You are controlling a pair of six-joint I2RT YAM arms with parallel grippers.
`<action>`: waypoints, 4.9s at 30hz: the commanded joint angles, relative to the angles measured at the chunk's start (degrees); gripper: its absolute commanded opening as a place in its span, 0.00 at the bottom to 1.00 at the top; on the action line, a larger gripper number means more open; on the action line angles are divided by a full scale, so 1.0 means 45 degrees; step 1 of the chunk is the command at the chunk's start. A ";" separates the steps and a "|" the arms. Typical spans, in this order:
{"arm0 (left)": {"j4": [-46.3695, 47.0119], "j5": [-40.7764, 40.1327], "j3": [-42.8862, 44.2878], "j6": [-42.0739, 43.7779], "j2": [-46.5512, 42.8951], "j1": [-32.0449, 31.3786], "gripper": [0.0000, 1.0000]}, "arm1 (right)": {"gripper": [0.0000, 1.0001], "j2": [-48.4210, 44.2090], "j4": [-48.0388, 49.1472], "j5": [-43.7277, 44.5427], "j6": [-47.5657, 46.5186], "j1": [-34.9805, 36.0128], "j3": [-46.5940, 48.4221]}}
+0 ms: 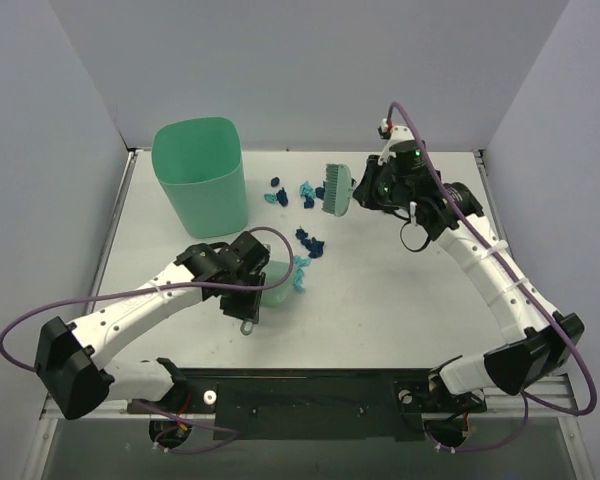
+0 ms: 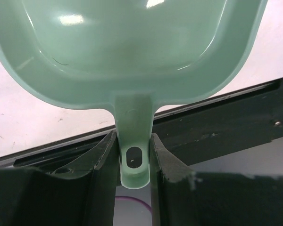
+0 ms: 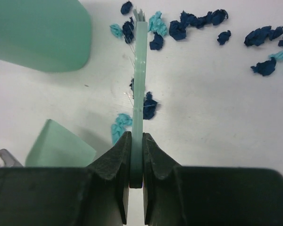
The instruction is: Sweep away the paper scraps from the table
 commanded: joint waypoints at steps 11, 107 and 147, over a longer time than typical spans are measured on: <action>-0.0899 0.0495 0.0782 0.1337 0.2774 -0.1320 0.00 | 0.00 0.4365 -0.2842 -0.1403 -0.6841 -0.0692 0.3344; 0.4824 -0.1086 0.1779 0.0402 0.6039 -0.0206 0.00 | 0.00 0.3060 -0.0871 -0.2030 -0.1708 -0.0165 0.1317; 0.2560 -0.1810 0.6795 0.2238 0.4924 -0.0168 0.00 | 0.00 -0.2702 0.0087 0.1702 0.0871 -0.2080 -0.4405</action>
